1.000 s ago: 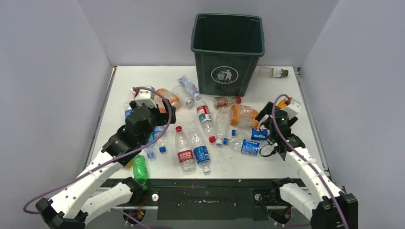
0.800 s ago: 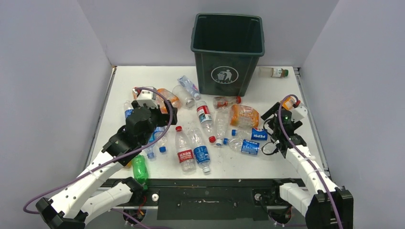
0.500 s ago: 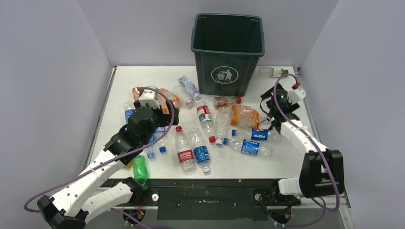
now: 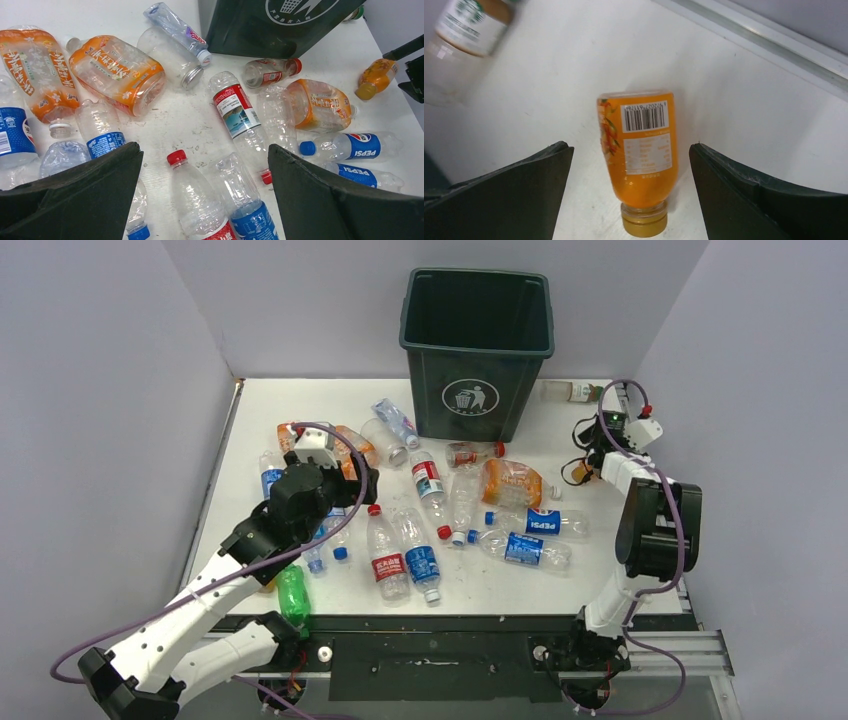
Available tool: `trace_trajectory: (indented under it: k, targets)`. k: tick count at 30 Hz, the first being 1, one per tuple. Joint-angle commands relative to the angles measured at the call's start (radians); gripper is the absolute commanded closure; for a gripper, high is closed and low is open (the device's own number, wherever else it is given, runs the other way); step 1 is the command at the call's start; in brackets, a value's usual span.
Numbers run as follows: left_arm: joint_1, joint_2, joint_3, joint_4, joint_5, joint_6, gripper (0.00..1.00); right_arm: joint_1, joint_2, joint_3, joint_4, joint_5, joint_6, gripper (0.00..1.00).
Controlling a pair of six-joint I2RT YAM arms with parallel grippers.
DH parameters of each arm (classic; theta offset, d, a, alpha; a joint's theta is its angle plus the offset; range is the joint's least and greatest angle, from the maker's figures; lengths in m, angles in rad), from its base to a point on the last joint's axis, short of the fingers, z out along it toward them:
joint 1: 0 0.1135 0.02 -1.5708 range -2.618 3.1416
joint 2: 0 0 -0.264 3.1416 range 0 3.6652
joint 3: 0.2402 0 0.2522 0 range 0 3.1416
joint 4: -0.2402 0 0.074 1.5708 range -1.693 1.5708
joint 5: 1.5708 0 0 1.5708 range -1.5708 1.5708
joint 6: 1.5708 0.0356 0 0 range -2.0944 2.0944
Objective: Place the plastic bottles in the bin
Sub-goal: Pick up the plastic bottle at the center of the board.
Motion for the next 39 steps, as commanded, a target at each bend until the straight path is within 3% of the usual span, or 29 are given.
trace_trajectory:
  k: [1, 10, 18, 29, 39]
  targets:
    - [0.000, 0.016, 0.039, 0.005, 0.020, -0.009, 0.04, -0.005, 0.048, 0.076, -0.040, -0.008, -0.051, 0.10]
    - [0.000, 0.022, 0.039, 0.002, 0.007, -0.005, 0.04, -0.045, 0.151, 0.147, -0.066, -0.049, -0.093, 0.10]
    - [0.001, -0.007, 0.019, 0.027, -0.014, -0.003, 0.04, -0.069, 0.204, 0.185, -0.093, -0.102, -0.110, 0.03]
    - [0.000, -0.028, 0.000, 0.051, -0.030, -0.002, 0.04, -0.077, 0.131, 0.093, -0.026, -0.211, -0.065, 0.47]
    - [0.001, -0.106, -0.080, 0.152, -0.085, -0.029, 0.04, 0.023, -0.422, -0.201, 0.089, -0.208, 0.123, 0.59]
